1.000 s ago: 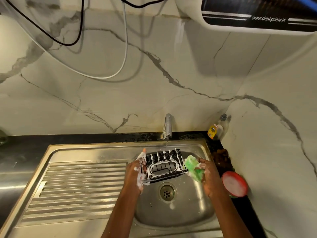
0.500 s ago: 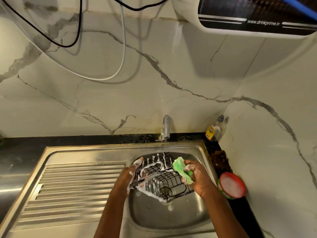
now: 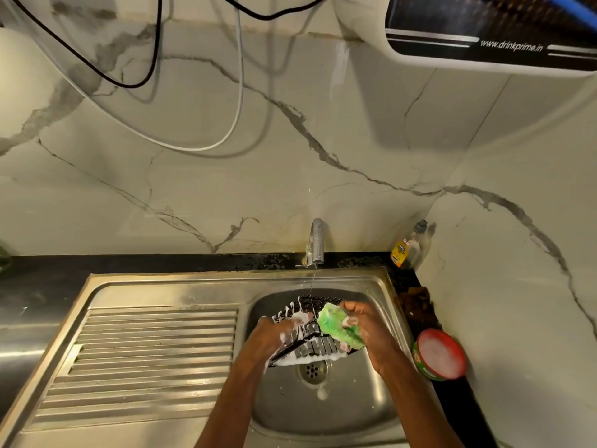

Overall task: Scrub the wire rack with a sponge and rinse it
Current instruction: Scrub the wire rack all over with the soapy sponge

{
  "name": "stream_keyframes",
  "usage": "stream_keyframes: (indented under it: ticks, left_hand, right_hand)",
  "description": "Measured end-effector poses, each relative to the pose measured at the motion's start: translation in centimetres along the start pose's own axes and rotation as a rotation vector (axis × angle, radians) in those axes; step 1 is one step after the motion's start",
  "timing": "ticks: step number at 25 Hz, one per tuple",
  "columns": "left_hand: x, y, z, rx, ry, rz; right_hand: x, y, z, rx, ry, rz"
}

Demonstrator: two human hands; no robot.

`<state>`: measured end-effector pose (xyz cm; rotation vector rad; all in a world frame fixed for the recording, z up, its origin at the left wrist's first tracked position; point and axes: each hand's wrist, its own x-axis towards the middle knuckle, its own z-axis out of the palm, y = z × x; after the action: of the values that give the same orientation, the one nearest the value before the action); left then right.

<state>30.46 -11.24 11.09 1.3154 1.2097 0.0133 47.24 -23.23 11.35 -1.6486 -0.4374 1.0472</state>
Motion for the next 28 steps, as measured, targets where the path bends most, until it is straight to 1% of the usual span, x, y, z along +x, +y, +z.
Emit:
stream_keyframes:
  ticks: [2, 4, 6, 8, 11, 13, 14, 15, 17, 18, 19, 21, 22, 23, 26, 27, 28]
  left_hand:
    - [0.4, 0.0, 0.8, -0.018, -0.016, -0.010]
    - [0.3, 0.0, 1.2, -0.070, -0.028, -0.003]
    - [-0.4, 0.1, 1.6, -0.174, 0.006, -0.044]
    - [-1.1, -0.1, 2.1, -0.270, 0.038, -0.084]
    - [0.2, -1.5, 2.6, -0.306, 0.106, -0.047]
    - [1.4, -2.6, 2.8, -0.290, 0.138, -0.036]
    - [1.0, -2.4, 2.8, -0.292, 0.136, -0.031]
    - [0.1, -1.9, 2.8, -0.301, 0.128, -0.014]
    - [-1.3, -1.1, 3.2, -0.302, 0.123, -0.001]
    - [-1.9, -0.7, 3.4, -0.288, 0.139, 0.019]
    - [-1.8, -0.7, 3.8, -0.264, 0.162, 0.028]
    - [-1.9, -0.5, 4.4, -0.186, 0.181, 0.042]
    - [-2.0, -0.3, 4.7, -0.157, 0.180, 0.051]
    - [-2.1, -0.2, 5.0, -0.127, 0.181, 0.057]
    - [-3.0, 0.0, 5.4, -0.057, 0.219, 0.073]
    - [-3.1, 0.0, 5.4, -0.063, 0.222, 0.074]
    - [-3.1, 0.0, 5.4, -0.081, 0.217, 0.070]
  right_hand:
    - [-0.3, -0.3, 0.4, -0.065, -0.038, -0.045]
    - [-0.3, -0.3, 0.7, -0.065, -0.060, -0.075]
    - [-0.3, -0.2, 0.8, -0.089, -0.107, -0.096]
    - [-0.4, -0.1, 0.9, -0.170, -0.174, -0.117]
    - [-0.3, 0.0, 1.5, -0.303, -0.173, -0.122]
    - [-0.1, -0.4, 1.0, -0.344, -0.136, -0.129]
    - [0.0, -0.9, 0.4, -0.379, -0.080, -0.165]
    - [0.0, -1.4, -0.3, -0.445, 0.035, -0.224]
    - [-0.5, -2.2, -0.6, -0.618, 0.355, -0.375]
    - [-1.1, -2.3, 0.5, -0.672, 0.455, -0.470]
    - [-1.6, -2.2, 2.1, -0.711, 0.475, -0.581]
    - [-2.1, -0.8, 5.0, -0.841, 0.345, -0.825]
    - [-2.1, 0.1, 5.4, -0.908, 0.309, -0.923]
    - [-1.8, 0.6, 5.1, -0.918, 0.329, -0.967]
    - [-2.0, 1.7, 4.4, -0.840, 0.452, -0.819]
    - [-2.5, 2.1, 4.7, -0.856, 0.437, -0.842]
    - [-3.1, 2.5, 4.9, -0.876, 0.416, -0.904]
